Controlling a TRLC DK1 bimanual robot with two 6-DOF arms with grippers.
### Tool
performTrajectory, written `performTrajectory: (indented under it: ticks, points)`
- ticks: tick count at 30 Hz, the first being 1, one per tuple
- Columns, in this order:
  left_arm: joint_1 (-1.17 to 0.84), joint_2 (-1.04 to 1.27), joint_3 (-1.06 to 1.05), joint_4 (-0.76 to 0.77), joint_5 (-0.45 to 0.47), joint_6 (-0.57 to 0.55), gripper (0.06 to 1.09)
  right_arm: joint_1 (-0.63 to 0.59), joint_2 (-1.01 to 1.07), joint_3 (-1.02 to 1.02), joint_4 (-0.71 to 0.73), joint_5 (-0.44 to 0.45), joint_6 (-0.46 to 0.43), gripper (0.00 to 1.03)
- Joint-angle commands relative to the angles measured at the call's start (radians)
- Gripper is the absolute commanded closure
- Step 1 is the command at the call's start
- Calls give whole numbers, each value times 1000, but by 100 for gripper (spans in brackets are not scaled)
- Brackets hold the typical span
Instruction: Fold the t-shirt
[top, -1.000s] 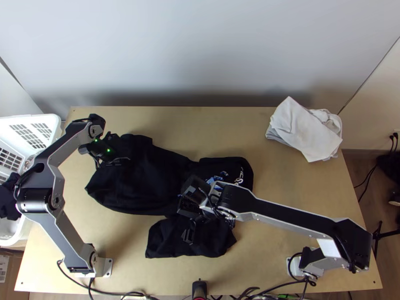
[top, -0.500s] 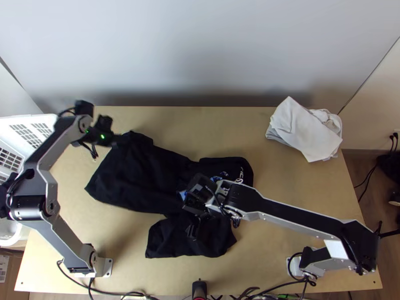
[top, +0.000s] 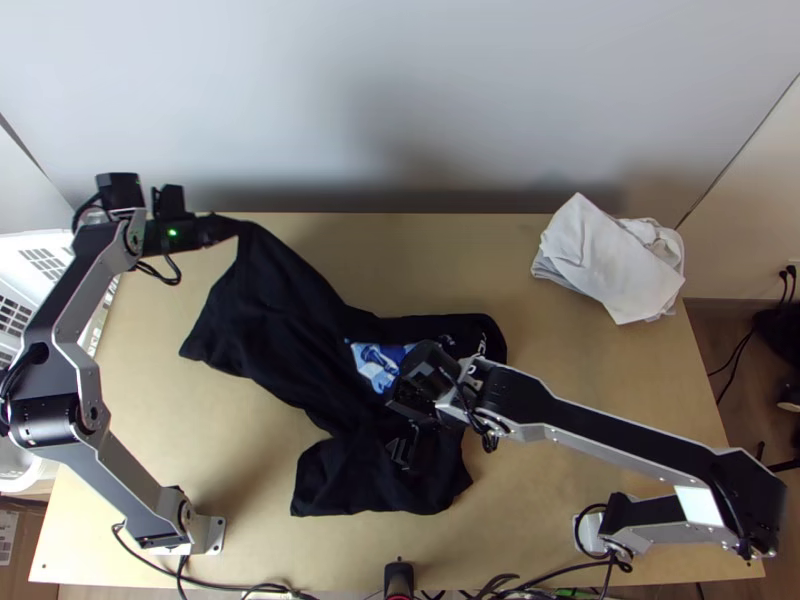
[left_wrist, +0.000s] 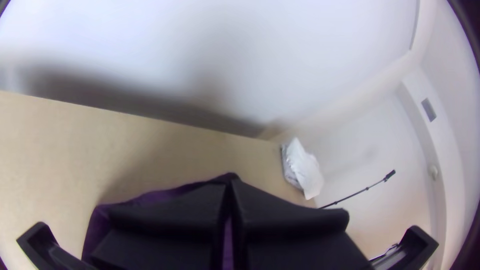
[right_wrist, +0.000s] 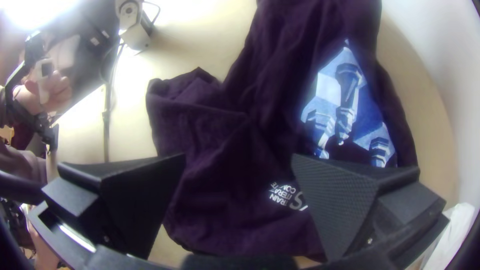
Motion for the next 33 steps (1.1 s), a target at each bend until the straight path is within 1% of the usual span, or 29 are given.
performTrajectory:
  ticks: [1,4,7,8,9,11,16,18,20,22,24,26,29,31,33]
  points:
    - [86,44,-22,224,132,-237,105,-21,-54,-46,48,28,3,5]
    - [138,73,-52,379,153,-408,105,-39,-71,-52,68,44,11,5]
    - [192,130,-77,546,150,-579,105,-57,-82,-52,74,51,16,5]
    - [206,162,-72,581,150,-615,105,-60,-85,-52,76,52,17,5]
    - [218,187,-66,600,146,-627,105,-64,-88,-53,77,55,20,5]
    - [234,236,-40,595,127,-627,105,-71,-94,-55,79,60,23,5]
    - [241,280,-26,591,127,-609,105,-129,-111,-56,90,66,39,5]
    - [234,276,-36,586,127,-602,105,-198,-109,-50,102,66,82,5]
    - [223,265,-45,583,127,-593,105,-300,-101,-53,142,64,163,5]
    - [212,256,-46,577,129,-592,105,-399,-78,-53,151,51,224,5]
    - [198,239,-49,572,129,-590,105,-495,-48,-49,151,6,273,5]
    - [184,211,-56,558,129,-576,105,-603,-14,-40,151,-68,338,5]
    - [157,174,-57,496,127,-518,105,-738,35,-23,154,-164,401,5]
    - [140,158,-54,451,127,-477,105,-795,76,-18,154,-221,430,5]
    - [126,150,-48,400,126,-432,105,-820,121,-23,145,-275,445,5]
